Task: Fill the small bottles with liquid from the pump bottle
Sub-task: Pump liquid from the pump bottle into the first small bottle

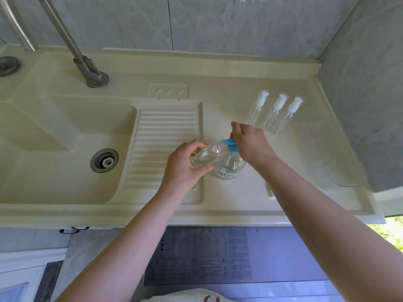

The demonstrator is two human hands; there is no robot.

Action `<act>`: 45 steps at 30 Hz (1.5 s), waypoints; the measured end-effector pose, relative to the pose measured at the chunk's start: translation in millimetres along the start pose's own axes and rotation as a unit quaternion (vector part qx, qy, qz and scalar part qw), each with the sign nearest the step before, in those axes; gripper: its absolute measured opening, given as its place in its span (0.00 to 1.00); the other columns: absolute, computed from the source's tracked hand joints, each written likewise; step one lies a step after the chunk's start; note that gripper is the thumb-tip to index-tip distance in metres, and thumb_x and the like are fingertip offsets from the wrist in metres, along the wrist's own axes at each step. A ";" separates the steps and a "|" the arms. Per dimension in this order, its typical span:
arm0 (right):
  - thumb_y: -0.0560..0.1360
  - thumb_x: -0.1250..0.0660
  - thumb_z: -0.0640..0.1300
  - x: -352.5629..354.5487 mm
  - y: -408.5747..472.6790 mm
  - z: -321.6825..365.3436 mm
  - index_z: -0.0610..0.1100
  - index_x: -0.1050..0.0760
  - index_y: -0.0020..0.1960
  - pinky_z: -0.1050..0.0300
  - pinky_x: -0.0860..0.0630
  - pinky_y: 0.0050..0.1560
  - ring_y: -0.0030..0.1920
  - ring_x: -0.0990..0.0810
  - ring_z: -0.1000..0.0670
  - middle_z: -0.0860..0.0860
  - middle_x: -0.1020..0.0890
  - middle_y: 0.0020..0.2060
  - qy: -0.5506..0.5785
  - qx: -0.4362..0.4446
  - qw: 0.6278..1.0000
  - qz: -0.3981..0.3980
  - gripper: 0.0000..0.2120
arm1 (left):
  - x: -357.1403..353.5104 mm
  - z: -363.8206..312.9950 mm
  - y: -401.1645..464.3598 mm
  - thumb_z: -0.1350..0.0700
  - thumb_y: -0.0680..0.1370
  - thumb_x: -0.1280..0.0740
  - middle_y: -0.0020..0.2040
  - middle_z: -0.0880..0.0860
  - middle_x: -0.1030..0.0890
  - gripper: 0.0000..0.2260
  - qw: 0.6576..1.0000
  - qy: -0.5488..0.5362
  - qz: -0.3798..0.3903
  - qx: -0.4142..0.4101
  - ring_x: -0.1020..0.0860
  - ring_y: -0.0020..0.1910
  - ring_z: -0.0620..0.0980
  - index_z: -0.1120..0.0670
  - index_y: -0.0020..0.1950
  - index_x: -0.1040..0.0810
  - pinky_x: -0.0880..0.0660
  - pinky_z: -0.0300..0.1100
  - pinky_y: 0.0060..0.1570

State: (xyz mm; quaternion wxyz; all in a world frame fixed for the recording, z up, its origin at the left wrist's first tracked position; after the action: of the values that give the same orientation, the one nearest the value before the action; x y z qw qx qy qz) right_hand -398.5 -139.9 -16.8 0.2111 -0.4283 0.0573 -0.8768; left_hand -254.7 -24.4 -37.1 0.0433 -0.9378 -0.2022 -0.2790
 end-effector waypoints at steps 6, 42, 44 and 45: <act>0.84 0.51 0.57 5.6 -0.1 2.4 0.40 0.22 0.59 0.50 0.29 0.53 0.48 0.26 0.42 0.40 0.21 0.52 0.021 -0.003 0.999 0.028 0.26 | 2.5 -1.5 1.1 0.57 0.66 0.21 0.49 0.44 0.19 0.17 1.000 0.004 -0.006 -0.006 0.25 0.47 0.34 0.49 0.52 0.20 0.34 0.22 0.45; 0.81 0.46 0.64 3.4 -0.9 -5.3 0.39 0.25 0.46 0.55 0.33 0.40 0.42 0.28 0.46 0.45 0.23 0.42 0.056 -0.008 0.998 0.026 0.28 | 1.6 -3.4 0.6 0.56 0.66 0.21 0.49 0.42 0.19 0.17 1.000 -0.013 0.001 -0.003 0.24 0.47 0.37 0.48 0.52 0.21 0.32 0.27 0.44; 0.82 0.47 0.60 2.0 -0.4 -0.4 0.42 0.26 0.46 0.55 0.33 0.43 0.42 0.29 0.46 0.45 0.24 0.41 0.034 0.014 0.999 0.020 0.23 | -0.3 -2.7 0.3 0.56 0.66 0.21 0.50 0.42 0.19 0.17 1.000 -0.012 0.005 -0.002 0.25 0.47 0.36 0.48 0.52 0.21 0.31 0.27 0.45; 0.83 0.48 0.58 2.1 -0.7 2.7 0.42 0.26 0.47 0.55 0.33 0.44 0.42 0.28 0.45 0.44 0.24 0.41 0.022 0.028 0.999 0.011 0.22 | -1.3 -1.9 -0.2 0.56 0.66 0.21 0.50 0.42 0.20 0.17 1.000 -0.013 0.005 -0.001 0.25 0.48 0.35 0.48 0.52 0.21 0.31 0.26 0.45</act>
State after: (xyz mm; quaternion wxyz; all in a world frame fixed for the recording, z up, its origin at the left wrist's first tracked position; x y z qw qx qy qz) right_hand -397.7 -139.9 -13.4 0.2309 -0.4025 0.0418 -0.8848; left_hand -256.7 -25.0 -36.2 0.0410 -0.9424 -0.1975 -0.2670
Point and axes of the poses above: each hand's wrist, its own y-axis towards the middle knuckle, its own x-axis out of the back of the hand, z = x × y, the point moved 10 cm from there along y, towards the middle knuckle
